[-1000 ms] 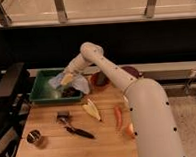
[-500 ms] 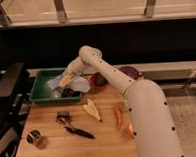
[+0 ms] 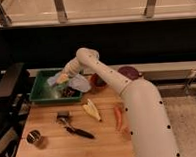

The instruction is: Place sponge in tray

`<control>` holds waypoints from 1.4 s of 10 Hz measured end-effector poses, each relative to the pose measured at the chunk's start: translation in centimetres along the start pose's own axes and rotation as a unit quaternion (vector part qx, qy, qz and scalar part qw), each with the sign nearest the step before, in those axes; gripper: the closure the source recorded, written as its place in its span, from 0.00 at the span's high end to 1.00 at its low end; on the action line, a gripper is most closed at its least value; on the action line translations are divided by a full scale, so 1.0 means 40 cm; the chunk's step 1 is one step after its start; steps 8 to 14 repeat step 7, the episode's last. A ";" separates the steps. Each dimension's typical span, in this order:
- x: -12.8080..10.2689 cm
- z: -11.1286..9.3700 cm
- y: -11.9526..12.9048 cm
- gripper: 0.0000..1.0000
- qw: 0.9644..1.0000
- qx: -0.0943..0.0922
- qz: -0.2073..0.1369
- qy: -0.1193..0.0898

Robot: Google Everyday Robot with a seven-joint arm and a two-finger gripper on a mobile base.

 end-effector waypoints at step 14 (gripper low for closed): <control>0.005 -0.003 -0.004 0.60 1.000 0.001 0.002 0.000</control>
